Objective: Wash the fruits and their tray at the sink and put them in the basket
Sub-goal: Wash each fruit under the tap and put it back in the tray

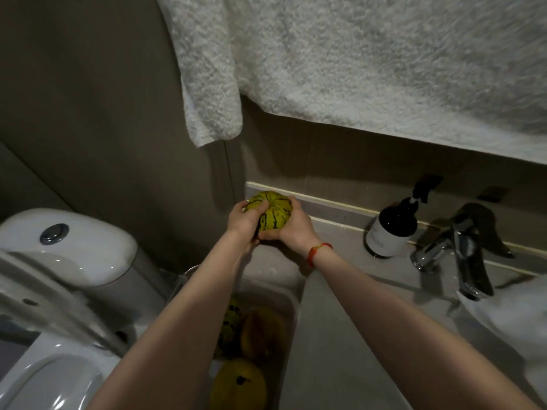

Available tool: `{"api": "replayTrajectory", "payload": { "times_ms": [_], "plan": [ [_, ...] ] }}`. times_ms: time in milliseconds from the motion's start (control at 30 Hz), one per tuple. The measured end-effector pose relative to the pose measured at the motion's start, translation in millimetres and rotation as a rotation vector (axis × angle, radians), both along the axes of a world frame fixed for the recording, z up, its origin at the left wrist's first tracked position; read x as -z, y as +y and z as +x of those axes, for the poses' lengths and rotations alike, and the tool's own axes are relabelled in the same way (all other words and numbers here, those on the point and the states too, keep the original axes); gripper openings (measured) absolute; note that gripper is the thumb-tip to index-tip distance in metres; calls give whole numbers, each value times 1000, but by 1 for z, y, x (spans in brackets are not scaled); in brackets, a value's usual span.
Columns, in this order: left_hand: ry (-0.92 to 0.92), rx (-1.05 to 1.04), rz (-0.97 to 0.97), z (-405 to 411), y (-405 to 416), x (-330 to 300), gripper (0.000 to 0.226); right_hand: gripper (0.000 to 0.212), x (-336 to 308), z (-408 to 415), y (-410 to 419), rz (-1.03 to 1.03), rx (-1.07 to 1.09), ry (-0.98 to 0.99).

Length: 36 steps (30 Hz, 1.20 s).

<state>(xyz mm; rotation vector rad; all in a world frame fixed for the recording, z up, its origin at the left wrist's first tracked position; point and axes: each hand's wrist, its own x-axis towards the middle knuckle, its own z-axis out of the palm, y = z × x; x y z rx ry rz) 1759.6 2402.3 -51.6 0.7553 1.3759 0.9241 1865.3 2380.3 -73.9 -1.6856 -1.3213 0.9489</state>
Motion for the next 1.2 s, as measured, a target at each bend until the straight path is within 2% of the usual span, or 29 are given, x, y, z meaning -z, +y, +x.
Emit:
{"api": "replayTrajectory", "payload": {
  "times_ms": [67,233,300,467,633,767,833,967,1100,1133,1200],
  "plan": [
    [3,29,3,-3,-8,-6,48,93,-8,1,-11,46,20,17],
    [-154,90,-67,0,-40,-48,44,97,-46,9,-59,137,58,107],
    [-153,148,-47,4,-59,-58,43,94,-60,15,-88,187,59,107],
    [-186,391,-103,29,-114,-67,59,95,-69,38,-161,196,138,31],
    [-205,618,-265,71,-157,-46,43,96,-44,75,-221,129,247,18],
    [-301,613,-337,103,-188,-19,24,90,-21,109,-251,20,306,-24],
    [-354,591,-363,115,-198,-4,31,89,-14,124,-259,-22,307,-12],
    [-427,602,-364,131,-204,15,57,90,-10,145,-266,-56,285,-68],
    [-423,568,-316,141,-203,23,62,89,-22,160,-269,-154,195,-1],
    [-426,561,-325,142,-203,25,62,86,-30,165,-269,-205,160,-9],
    [-444,541,-359,144,-202,29,64,61,-56,177,-265,-255,203,-92]
  ]
}}
